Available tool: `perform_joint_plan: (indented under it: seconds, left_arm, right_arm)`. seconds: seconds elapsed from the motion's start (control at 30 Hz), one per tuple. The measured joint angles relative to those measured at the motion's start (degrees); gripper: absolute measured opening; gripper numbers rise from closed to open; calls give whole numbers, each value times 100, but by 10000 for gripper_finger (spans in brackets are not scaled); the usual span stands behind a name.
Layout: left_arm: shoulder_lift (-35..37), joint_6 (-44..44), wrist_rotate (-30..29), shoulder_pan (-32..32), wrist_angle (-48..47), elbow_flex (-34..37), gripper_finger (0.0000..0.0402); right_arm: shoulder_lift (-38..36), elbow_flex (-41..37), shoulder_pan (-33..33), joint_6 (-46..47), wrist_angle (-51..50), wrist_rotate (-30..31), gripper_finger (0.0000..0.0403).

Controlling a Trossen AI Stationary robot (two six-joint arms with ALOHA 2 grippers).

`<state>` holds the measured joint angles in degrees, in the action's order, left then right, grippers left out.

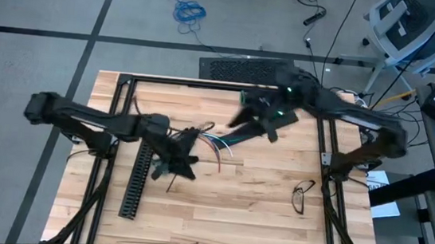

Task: Ziptie cables
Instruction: Wrap the cable wires with the black zip tie

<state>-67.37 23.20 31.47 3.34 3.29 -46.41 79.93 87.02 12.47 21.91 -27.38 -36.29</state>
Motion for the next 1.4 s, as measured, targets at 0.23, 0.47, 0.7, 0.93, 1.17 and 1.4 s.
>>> perform_joint_plan:
  seconds: [0.23, 0.47, 0.7, 0.93, 1.17, 1.4]
  left_arm:
    - [663, -1345, -3214, 878, -2958, -50, 0]
    - [147, -928, -3024, 2325, -3954, 2, 0]
    - [-632, -109, -2998, 4320, -3104, 2, 7]
    - [-1577, 485, -3414, 4727, -1429, 2, 78]
    - [-2387, 1291, -2699, 4604, -460, -31, 194]
    - [-2925, 2304, -3639, 4485, -565, -472, 240]
  right_arm:
    - [-397, -112, -1351, 268, -3264, 3210, 155]
    - [627, -961, -2491, 583, -3214, 3349, 155]
    - [1225, -1695, -3048, 1390, -2891, 3378, 155]
    - [1247, -2229, -3459, 2726, -1976, 3389, 155]
    - [1247, -2412, -4001, 3040, -2090, 3485, 155]
    - [1247, -2452, -4576, 3100, -2442, 4321, 155]
